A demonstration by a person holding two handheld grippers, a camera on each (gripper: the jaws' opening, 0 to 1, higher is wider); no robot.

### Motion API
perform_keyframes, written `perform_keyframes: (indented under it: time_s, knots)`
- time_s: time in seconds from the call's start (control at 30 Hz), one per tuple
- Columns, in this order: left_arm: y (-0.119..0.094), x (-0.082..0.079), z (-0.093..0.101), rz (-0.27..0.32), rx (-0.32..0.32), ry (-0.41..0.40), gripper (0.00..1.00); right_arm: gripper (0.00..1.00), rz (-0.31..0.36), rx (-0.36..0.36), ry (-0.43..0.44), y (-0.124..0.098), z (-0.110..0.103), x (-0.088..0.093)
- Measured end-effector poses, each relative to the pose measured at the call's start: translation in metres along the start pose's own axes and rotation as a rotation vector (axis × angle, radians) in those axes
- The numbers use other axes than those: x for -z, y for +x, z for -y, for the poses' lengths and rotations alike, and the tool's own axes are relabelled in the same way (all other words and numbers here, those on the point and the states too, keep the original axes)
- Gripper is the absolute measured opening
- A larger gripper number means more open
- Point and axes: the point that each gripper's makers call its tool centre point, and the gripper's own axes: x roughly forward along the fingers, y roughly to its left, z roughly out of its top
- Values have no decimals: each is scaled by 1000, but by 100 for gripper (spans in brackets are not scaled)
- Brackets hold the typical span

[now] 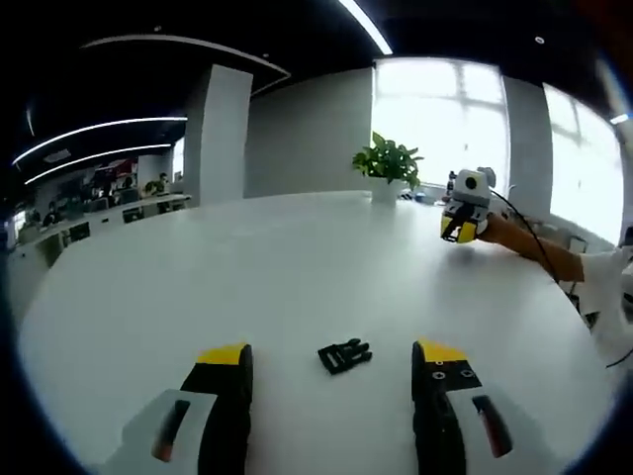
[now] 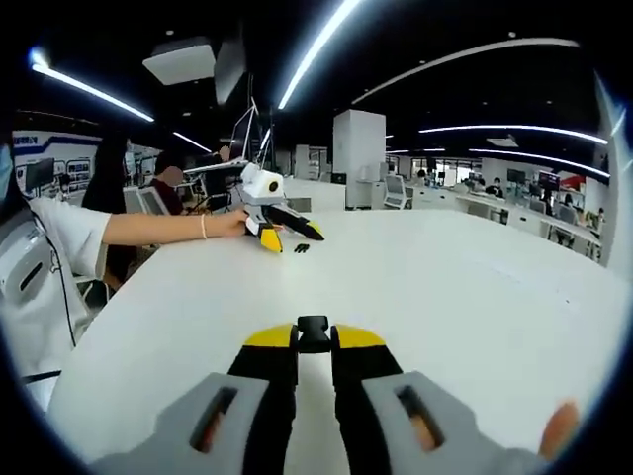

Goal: Snap the two parts of the plastic buckle together until the buckle closes and remains connected.

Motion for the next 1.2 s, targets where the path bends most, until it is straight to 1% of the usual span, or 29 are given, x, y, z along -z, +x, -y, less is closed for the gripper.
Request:
perform_keyframes:
  time_s: [0.03,0.1,0.2,0.33,0.47,0.53,0.6,0.7,0.77,0.83,0.93,1.03,1.2]
  knots:
    - [1,0,2,-4,18,18,62,13,-3,-1,2,0,-1,1]
    - [2,2,7,-14,34,31,58,13,-9,-1,7,0,0,3]
    - [0,0,13,-6,45,42,57,13,-9,2,8,0,3,3]
    - [-1,1,14,-10,44,37,57,13,-16,-4,11,2,3,5]
    - [-2,2,19,-15,53,59,51,13,-23,-5,10,3,0,6]
    - [-4,2,22,-16,55,62,50,13,-23,-4,11,4,-1,6]
    - [-4,2,20,-17,57,64,49,13,-24,-5,13,4,-2,6]
    - [-6,1,22,-15,73,71,41,13,-23,-4,13,4,-3,5]
    - [-8,2,25,-18,92,75,32,13,-21,-4,14,4,-2,4]
    - [-9,2,29,-20,112,80,26,13,-20,-4,13,4,-3,4]
    - [-8,2,30,-21,117,81,25,13,-22,-4,12,4,-3,4]
    - [-9,2,34,-22,122,82,21,13,-22,-3,12,4,-5,3]
    - [-9,2,35,-24,123,86,20,13,-23,-3,12,4,-6,3]
